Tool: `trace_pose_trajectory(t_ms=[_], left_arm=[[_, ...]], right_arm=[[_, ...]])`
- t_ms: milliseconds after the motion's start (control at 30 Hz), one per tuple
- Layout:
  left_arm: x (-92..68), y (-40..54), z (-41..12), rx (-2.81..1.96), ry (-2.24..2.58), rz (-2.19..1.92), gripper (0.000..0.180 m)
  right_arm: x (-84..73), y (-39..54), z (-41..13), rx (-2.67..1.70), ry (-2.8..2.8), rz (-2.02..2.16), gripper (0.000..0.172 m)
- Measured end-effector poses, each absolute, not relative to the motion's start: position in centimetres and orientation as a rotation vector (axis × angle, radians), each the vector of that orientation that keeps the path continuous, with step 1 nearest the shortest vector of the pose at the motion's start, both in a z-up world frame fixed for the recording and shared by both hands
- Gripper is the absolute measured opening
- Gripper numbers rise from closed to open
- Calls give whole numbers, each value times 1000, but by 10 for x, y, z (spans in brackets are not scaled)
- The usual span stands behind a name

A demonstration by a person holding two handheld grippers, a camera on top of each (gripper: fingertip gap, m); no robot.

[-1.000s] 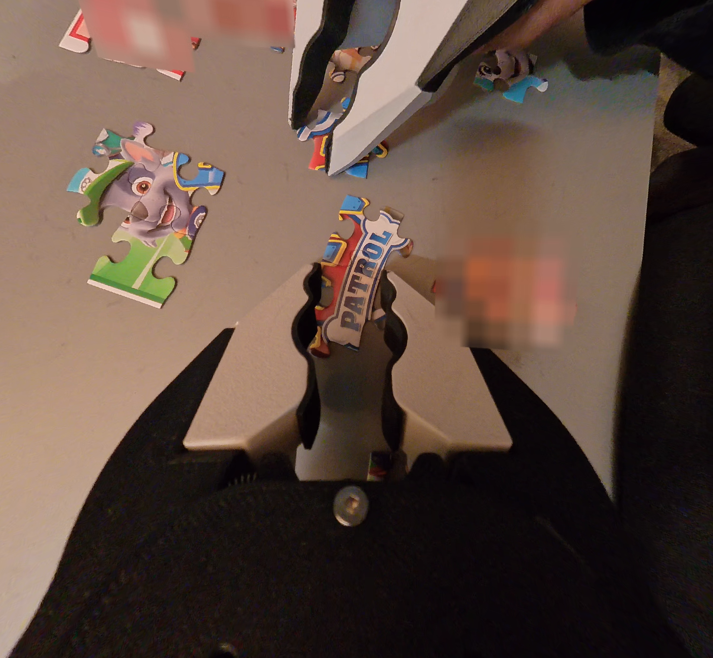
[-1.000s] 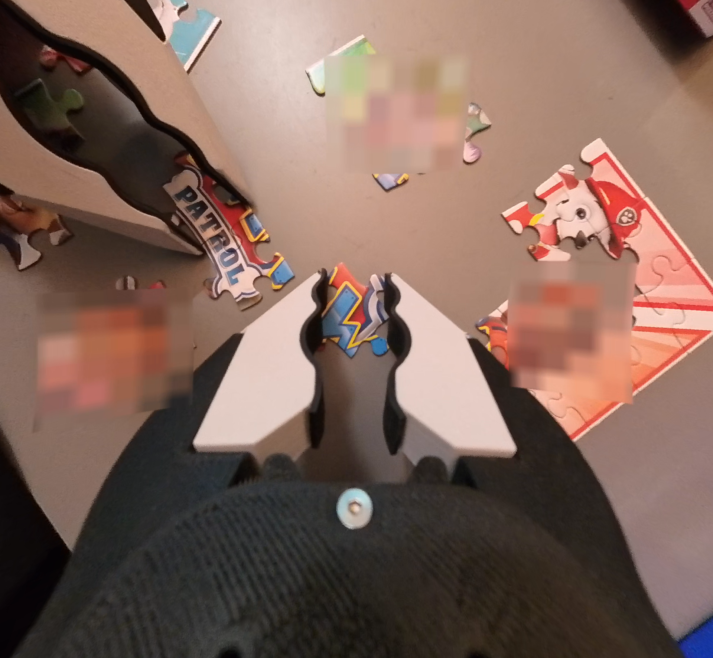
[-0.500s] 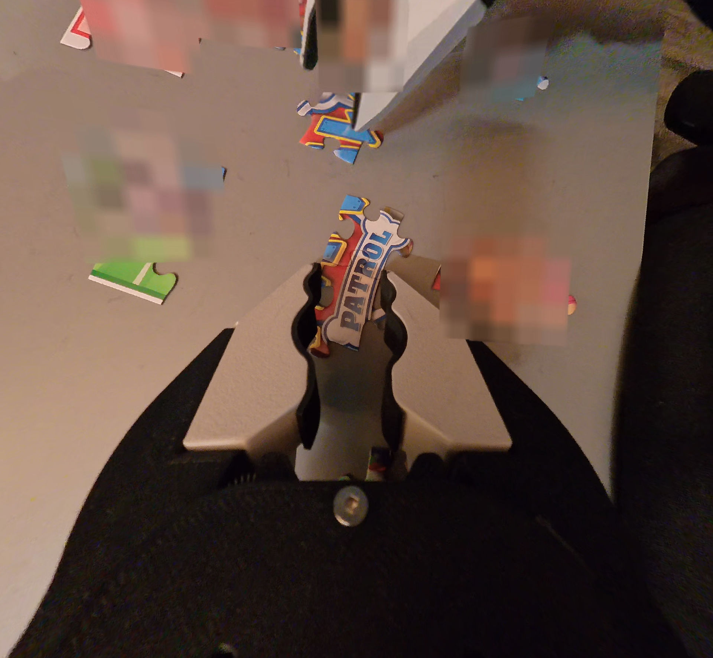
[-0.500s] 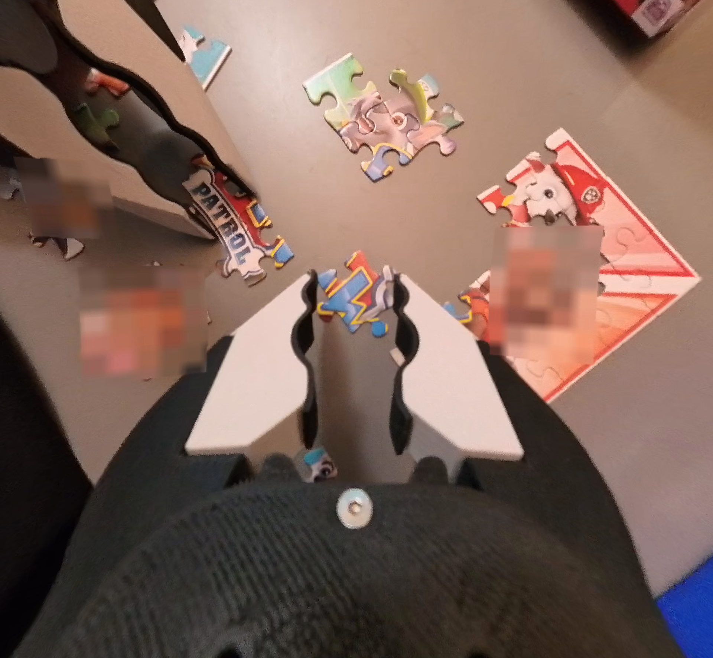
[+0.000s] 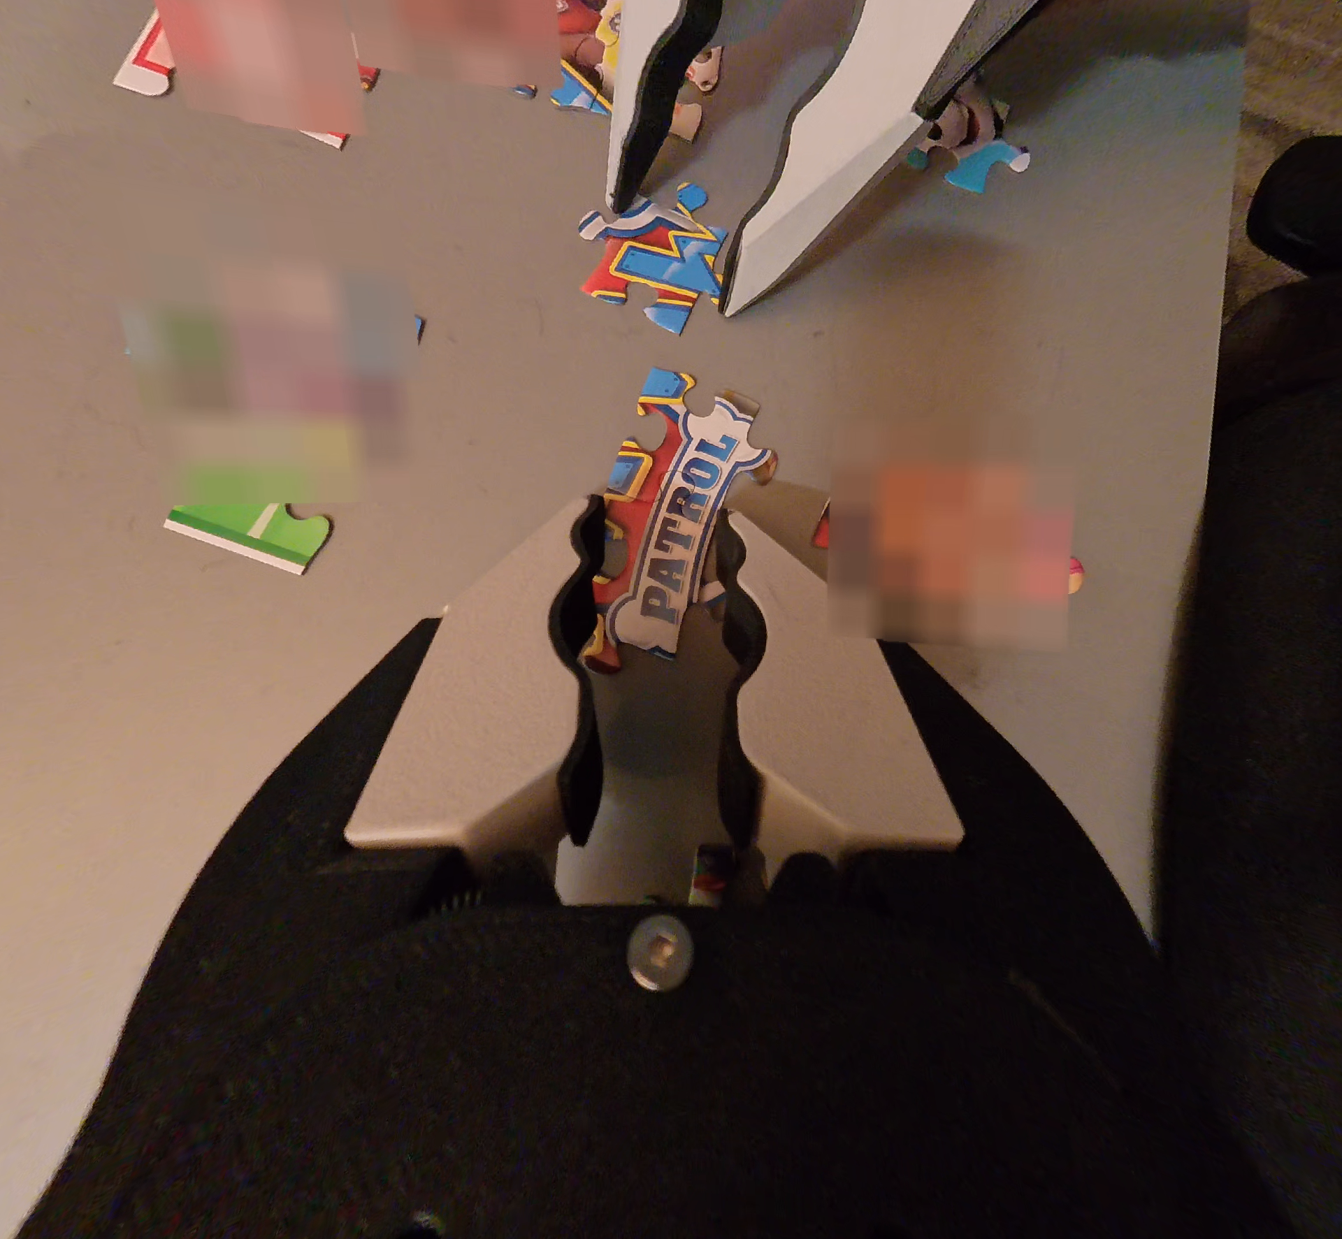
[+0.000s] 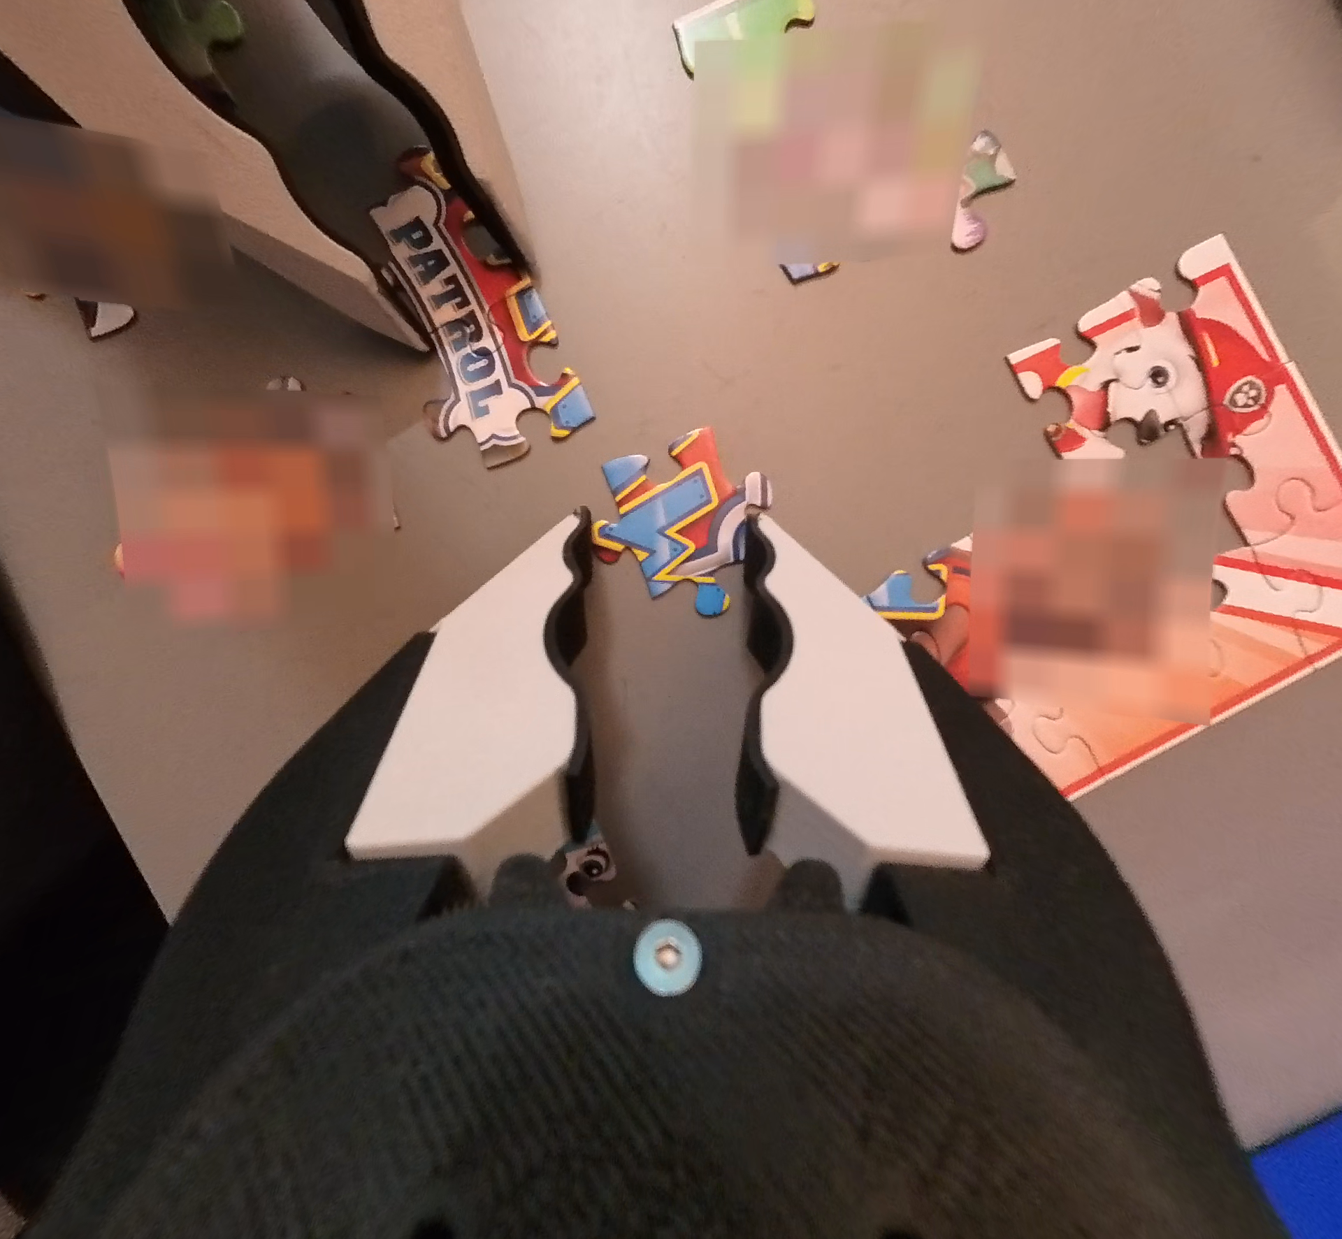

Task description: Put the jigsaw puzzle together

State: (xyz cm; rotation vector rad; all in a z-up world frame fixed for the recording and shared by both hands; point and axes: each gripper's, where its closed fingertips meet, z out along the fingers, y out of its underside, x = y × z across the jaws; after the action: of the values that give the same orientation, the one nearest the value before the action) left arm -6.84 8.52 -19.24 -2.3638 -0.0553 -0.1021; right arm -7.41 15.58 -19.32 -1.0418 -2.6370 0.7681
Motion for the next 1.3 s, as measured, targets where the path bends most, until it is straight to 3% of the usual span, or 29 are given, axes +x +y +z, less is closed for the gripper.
trace_pose_trajectory(t_ms=[467, 533, 567, 1067, 1300], left_arm=[[-68, 85, -193, -2369, -50, -96, 27], [-68, 85, -193, -2369, -50, -97, 27], [-68, 85, -193, -2368, -49, -98, 27], [-68, 86, -193, -2366, -40, -96, 27], [-68, 86, -192, -2364, -47, -97, 27]], right_arm=[[-73, 146, -190, -1055, -2631, 841, 40], [-76, 142, -184, -1044, -2616, 894, 24], [-76, 139, -181, -1043, -2612, 926, 24], [-105, 175, -190, -1124, -2564, 784, 64], [-101, 155, -193, -1069, -2638, 727, 38]])
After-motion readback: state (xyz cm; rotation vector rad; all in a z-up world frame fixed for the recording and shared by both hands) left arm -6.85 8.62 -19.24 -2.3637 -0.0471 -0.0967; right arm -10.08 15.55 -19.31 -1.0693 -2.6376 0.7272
